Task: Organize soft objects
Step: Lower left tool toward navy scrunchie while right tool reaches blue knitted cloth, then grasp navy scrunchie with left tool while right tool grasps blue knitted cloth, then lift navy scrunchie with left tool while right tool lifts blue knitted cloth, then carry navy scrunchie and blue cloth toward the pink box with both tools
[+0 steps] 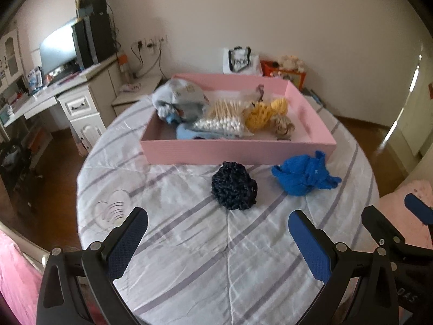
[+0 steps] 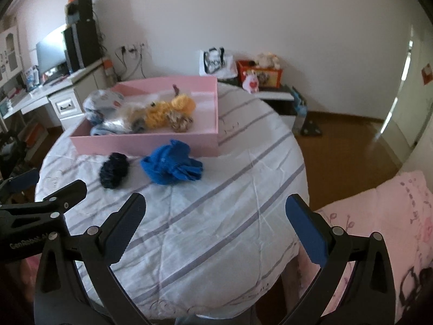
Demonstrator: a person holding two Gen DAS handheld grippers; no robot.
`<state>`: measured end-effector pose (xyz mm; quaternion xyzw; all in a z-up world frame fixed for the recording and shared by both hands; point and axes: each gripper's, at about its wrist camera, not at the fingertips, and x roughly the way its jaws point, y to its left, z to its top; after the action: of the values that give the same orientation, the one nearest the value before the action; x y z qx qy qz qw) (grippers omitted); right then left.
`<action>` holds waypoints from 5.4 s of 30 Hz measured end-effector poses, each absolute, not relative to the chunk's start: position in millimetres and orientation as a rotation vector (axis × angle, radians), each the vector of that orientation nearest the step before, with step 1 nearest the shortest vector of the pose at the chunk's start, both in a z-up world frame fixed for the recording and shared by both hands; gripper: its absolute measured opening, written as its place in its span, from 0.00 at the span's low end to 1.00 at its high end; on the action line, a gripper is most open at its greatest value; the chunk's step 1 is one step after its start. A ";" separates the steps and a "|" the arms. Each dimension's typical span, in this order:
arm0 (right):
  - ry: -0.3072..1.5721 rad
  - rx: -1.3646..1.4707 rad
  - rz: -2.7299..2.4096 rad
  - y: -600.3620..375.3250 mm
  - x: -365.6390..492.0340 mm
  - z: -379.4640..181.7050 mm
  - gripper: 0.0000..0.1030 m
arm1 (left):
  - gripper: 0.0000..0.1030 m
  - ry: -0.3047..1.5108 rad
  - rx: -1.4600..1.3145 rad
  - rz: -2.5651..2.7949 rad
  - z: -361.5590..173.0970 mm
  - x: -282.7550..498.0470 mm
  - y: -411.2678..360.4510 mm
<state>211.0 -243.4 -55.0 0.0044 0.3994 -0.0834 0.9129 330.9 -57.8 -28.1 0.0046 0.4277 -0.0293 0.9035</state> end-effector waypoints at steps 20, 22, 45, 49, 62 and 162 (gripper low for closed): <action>0.998 0.027 -0.180 -266.0 274.2 -111.4 1.00 | 0.51 0.991 -0.011 -0.064 -109.5 434.3 -66.5; 1.004 0.019 -0.171 -260.6 277.7 -112.9 1.00 | 0.34 0.985 -0.021 -0.063 -109.5 434.5 -62.8; 1.044 -0.034 -0.085 -201.3 323.6 -128.4 1.00 | 0.21 0.962 -0.109 -0.172 -110.7 423.7 -12.5; 1.044 -0.039 -0.094 -197.7 330.1 -134.5 1.00 | 0.21 0.956 -0.115 -0.185 -111.2 425.3 -9.7; 0.989 -0.008 -0.103 -199.4 325.6 -126.3 0.44 | 0.21 0.952 -0.118 -0.183 -112.0 426.7 -9.3; 0.255 -0.034 -0.048 -166.4 29.6 97.4 0.46 | 0.21 0.308 -0.021 -0.091 94.5 -18.2 -16.9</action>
<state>29.6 -166.4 97.4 -0.0170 0.1269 -0.0238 0.9915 -18.2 -16.9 94.5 -0.0104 0.1533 -0.0452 0.9871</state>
